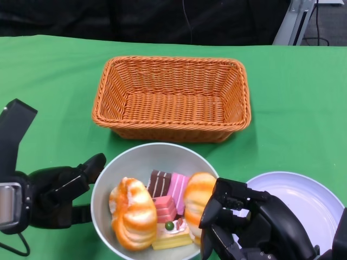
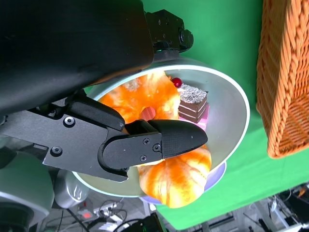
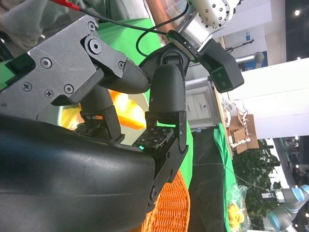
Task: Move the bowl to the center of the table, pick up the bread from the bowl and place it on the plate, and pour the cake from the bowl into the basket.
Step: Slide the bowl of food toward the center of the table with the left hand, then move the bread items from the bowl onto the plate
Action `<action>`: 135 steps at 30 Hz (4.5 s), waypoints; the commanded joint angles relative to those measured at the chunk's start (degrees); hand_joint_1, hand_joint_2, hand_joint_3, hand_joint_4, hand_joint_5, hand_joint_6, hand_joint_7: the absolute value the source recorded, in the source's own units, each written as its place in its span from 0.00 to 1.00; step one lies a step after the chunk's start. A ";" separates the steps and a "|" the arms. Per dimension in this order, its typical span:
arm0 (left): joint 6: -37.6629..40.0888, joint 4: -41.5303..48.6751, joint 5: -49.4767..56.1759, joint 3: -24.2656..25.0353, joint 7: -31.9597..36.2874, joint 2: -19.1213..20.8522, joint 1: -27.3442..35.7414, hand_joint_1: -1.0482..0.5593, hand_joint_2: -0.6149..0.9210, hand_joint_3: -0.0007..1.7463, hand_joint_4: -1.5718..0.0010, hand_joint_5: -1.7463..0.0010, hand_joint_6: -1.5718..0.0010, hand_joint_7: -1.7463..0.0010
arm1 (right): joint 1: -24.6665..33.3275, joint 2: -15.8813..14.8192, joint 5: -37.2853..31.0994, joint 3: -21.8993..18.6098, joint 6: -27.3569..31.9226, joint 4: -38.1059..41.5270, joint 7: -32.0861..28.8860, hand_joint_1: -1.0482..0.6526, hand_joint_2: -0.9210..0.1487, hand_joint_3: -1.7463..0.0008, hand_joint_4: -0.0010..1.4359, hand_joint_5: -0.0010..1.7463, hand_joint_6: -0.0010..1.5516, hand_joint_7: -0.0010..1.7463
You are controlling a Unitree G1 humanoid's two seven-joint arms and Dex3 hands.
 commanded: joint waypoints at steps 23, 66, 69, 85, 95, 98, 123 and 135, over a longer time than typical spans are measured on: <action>-12.30 -10.35 5.79 -4.70 5.14 2.06 4.66 0.25 1.00 0.28 0.99 1.00 0.97 0.99 | 0.67 -0.70 -1.11 -0.72 -1.61 -0.56 -0.04 0.53 0.47 0.28 0.51 0.93 0.48 0.79; -117.24 31.45 18.61 3.74 15.58 -12.98 8.39 0.61 0.91 0.42 0.53 0.11 0.51 0.30 | -4.74 -12.57 -30.53 -2.42 13.53 -24.65 -0.25 0.30 0.00 0.98 0.46 0.38 0.42 0.18; -117.34 32.02 19.10 3.65 16.71 -13.34 8.15 0.61 0.90 0.43 0.52 0.12 0.51 0.31 | -9.54 -12.82 -35.84 0.54 23.75 -27.06 1.46 0.26 0.00 0.97 0.39 0.34 0.36 0.14; -117.60 32.09 21.08 3.47 19.76 -14.42 8.19 0.60 0.89 0.42 0.51 0.11 0.50 0.32 | -25.05 -13.65 -50.93 14.13 35.35 -21.31 10.60 0.17 0.00 0.93 0.37 0.08 0.27 0.00; -115.65 31.50 23.13 3.37 23.24 -14.41 7.85 0.60 0.85 0.50 0.51 0.07 0.52 0.27 | -29.26 -17.07 -39.47 12.54 28.28 -14.15 19.90 0.15 0.00 0.92 0.32 0.04 0.24 0.00; -115.28 31.25 23.14 3.21 23.12 -14.47 7.96 0.59 0.85 0.50 0.51 0.07 0.53 0.26 | -29.89 -17.51 -37.58 12.64 26.44 -12.33 20.56 0.15 0.00 0.92 0.31 0.03 0.23 0.00; -112.77 28.90 25.25 2.63 26.60 -15.14 8.34 0.59 0.87 0.47 0.53 0.04 0.54 0.24 | -36.50 -14.60 -48.60 22.98 28.24 -4.28 20.39 0.16 0.00 0.90 0.22 0.00 0.20 0.00; -115.47 31.69 27.13 3.35 29.36 -14.67 7.04 0.57 0.85 0.49 0.53 0.03 0.54 0.24 | -35.18 -11.31 -52.07 24.92 20.84 5.96 13.65 0.16 0.00 0.91 0.30 0.03 0.23 0.01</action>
